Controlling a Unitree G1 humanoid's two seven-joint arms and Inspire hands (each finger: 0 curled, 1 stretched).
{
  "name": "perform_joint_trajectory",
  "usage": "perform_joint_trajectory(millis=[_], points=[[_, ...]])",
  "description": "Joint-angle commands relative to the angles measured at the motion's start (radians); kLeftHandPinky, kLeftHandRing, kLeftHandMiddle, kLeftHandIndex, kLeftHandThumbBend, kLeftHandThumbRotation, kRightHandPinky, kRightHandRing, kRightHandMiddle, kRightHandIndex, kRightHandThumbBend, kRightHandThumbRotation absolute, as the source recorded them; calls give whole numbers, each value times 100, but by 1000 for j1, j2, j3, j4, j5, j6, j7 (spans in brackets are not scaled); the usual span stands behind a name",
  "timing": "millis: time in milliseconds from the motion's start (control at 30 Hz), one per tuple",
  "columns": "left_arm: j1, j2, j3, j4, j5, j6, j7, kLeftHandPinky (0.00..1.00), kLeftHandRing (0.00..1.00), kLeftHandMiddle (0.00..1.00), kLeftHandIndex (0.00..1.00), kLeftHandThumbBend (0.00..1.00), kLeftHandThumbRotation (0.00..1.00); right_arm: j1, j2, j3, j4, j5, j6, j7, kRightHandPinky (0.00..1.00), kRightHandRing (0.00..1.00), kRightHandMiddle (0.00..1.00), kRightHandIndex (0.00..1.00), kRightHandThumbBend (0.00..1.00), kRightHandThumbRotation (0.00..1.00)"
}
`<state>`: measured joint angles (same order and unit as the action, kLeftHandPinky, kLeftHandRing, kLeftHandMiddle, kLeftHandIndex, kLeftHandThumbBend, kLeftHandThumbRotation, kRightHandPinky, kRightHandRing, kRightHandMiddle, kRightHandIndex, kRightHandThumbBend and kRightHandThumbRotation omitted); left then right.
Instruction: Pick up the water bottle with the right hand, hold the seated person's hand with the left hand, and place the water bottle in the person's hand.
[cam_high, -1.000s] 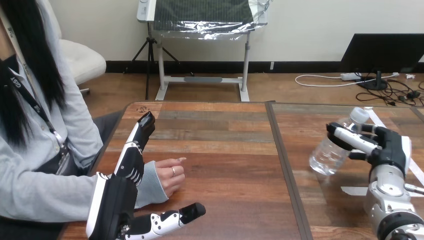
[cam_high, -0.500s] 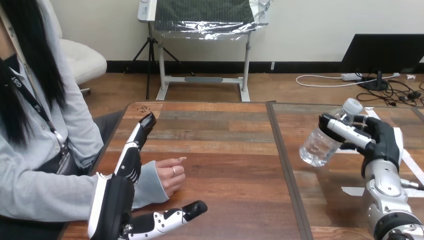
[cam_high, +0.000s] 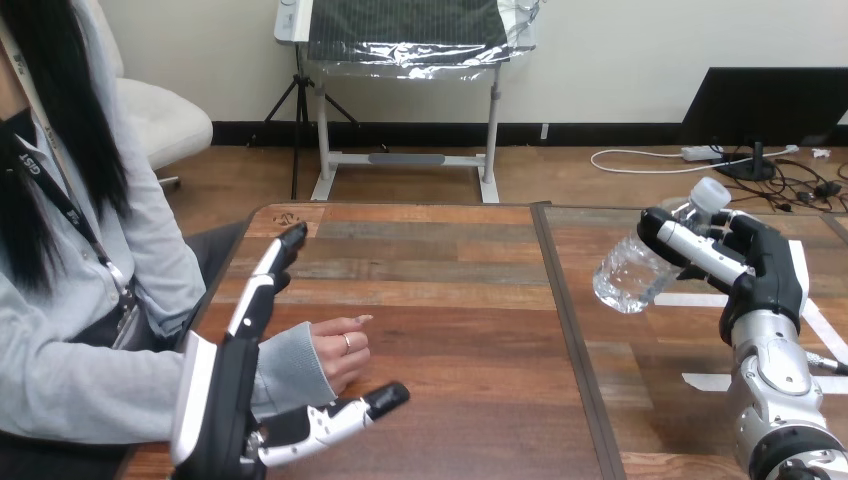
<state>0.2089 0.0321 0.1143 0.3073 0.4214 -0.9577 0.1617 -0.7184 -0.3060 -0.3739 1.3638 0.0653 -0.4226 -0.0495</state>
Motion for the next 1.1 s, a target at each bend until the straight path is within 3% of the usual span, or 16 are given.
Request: perform_joint_trajectory(millis=[0,367,667,867,1067], points=[[-26,22,19,-94,60,44,51,84,91,92,92,100,34,-54,2,-8,-61,23,-65,30,34,38,44,39,73,0],[-20,80,19,-174,168,172,93,84,92,93,93,100,34,-50,6,2,-76,37,-103,79,27,30,40,39,71,0],[-30,142,12,-231,202,280,73,82,93,94,95,100,32,-45,9,22,-89,21,-137,86,28,32,40,39,72,0],[-36,191,9,-282,212,367,29,83,94,95,97,100,30,-46,13,30,-94,22,-148,98,31,35,41,39,71,0],[-58,245,11,-284,240,405,32,84,93,95,96,100,27,-49,20,20,-98,43,-149,142,31,34,41,38,70,0]])
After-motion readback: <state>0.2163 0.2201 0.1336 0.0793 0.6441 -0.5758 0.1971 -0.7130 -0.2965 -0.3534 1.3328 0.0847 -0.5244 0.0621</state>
